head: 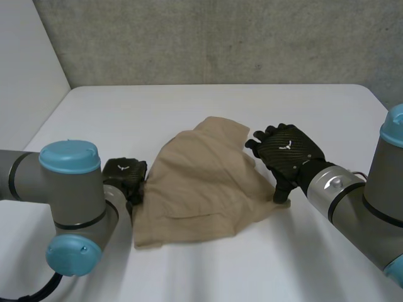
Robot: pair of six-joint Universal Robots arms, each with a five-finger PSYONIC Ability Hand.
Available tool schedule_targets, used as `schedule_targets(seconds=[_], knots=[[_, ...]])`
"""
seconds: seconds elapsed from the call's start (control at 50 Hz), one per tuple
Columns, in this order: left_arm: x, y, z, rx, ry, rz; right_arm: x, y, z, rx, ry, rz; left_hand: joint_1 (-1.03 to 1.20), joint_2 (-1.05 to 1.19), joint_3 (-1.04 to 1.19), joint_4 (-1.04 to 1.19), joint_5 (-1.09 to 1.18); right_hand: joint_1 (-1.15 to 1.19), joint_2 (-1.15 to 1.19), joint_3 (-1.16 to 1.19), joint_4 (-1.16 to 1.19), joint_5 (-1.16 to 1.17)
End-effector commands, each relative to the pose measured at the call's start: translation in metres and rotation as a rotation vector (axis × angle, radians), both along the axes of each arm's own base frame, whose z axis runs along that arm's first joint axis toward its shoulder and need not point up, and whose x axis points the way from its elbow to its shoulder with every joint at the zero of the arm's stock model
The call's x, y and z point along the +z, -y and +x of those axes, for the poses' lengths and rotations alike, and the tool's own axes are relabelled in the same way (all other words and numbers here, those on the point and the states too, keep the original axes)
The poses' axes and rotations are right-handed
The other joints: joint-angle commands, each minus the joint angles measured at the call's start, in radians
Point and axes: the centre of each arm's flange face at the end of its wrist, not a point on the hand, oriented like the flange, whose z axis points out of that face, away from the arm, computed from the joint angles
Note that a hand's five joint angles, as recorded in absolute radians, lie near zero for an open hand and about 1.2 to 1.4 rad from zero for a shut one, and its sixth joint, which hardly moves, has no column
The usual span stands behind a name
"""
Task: Fold the shorts.
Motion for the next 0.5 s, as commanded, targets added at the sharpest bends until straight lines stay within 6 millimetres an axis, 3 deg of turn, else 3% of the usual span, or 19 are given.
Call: schedule_targets(seconds=[0.02,0.08,0.18,0.3,0.36,0.42,0.44,0.5], knots=[[0.053,0.011,-0.003,0.015,-0.073,-0.153,0.001,0.003,-0.002,-0.02,-0.002,-0.007,0.363,0.229,0.238,0.23,0.273,0.02,-0.024,-0.018,-0.063,-0.064],[0.085,0.019,-0.003,0.028,-0.116,-0.243,0.003,0.003,-0.002,-0.02,0.001,-0.013,0.363,0.229,0.238,0.23,0.273,0.02,-0.024,-0.018,-0.063,-0.064],[0.164,0.048,0.008,0.118,-0.21,-0.49,0.008,0.007,-0.004,-0.047,0.004,-0.031,0.363,0.229,0.238,0.23,0.273,0.02,-0.024,-0.018,-0.063,-0.064],[0.247,0.041,-0.002,0.093,-0.342,-0.711,0.021,0.016,-0.008,-0.131,0.015,-0.072,0.363,0.229,0.238,0.23,0.273,0.02,-0.024,-0.018,-0.063,-0.064],[0.265,0.026,-0.018,0.041,-0.405,-0.766,0.028,0.025,-0.014,-0.199,0.017,-0.101,0.363,0.229,0.238,0.23,0.273,0.02,-0.024,-0.018,-0.063,-0.064],[0.271,-0.003,-0.051,-0.065,-0.473,-0.802,0.032,0.035,-0.023,-0.261,0.02,-0.115,0.363,0.229,0.238,0.23,0.273,0.02,-0.024,-0.018,-0.063,-0.064],[0.265,-0.019,-0.071,-0.13,-0.498,-0.793,0.034,0.041,-0.028,-0.295,0.028,-0.119,0.363,0.229,0.238,0.23,0.273,0.02,-0.024,-0.018,-0.063,-0.064],[0.237,-0.037,-0.103,-0.231,-0.499,-0.734,0.038,0.049,-0.036,-0.331,0.05,-0.12,0.363,0.229,0.238,0.23,0.273,0.02,-0.024,-0.018,-0.063,-0.064]])
